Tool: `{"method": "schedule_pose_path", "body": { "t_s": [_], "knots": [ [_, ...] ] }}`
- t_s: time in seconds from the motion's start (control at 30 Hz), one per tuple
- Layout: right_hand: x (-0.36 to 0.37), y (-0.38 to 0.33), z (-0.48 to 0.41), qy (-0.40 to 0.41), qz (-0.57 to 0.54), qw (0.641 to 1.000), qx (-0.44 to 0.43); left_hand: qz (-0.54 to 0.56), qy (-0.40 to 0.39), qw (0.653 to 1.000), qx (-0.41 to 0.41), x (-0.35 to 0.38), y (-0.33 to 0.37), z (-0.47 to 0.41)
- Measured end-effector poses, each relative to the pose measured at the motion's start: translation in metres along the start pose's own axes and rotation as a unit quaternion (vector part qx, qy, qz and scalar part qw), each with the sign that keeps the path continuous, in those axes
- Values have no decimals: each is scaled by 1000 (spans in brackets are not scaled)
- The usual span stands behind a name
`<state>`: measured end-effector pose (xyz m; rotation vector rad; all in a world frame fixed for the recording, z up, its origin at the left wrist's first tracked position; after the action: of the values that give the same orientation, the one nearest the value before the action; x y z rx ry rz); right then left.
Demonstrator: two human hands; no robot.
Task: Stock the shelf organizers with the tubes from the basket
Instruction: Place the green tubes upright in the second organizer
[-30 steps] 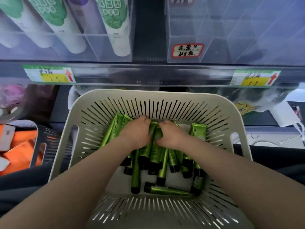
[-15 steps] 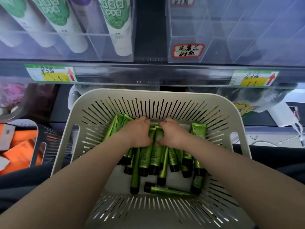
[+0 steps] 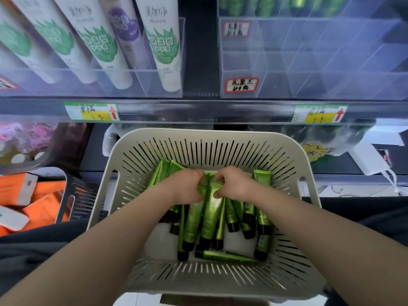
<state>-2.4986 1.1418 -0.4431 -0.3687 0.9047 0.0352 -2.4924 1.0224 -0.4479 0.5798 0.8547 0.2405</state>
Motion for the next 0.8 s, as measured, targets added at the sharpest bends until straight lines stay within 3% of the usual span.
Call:
{"method": "schedule_pose_path", "body": {
  "t_s": [0.3,0.8],
  "knots": [
    [-17,-18,42,-1,13,999,-41,-19,14,1000,13,-9,34,33],
    [-124,5,138,143,-15,989,-28,-64,128,986,90,-81,135,91]
  ]
}}
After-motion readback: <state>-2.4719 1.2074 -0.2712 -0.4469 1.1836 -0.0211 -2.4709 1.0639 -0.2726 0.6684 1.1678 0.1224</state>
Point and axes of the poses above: each hand's wrist, its own z-axis away from the middle knuckle, its own x-axis out of the palm, y = z × x, the point moved 6 cm from there along -z, towards the middle knuckle, and after that the axes turned 15 degrees about z, right-handed, at the moved point
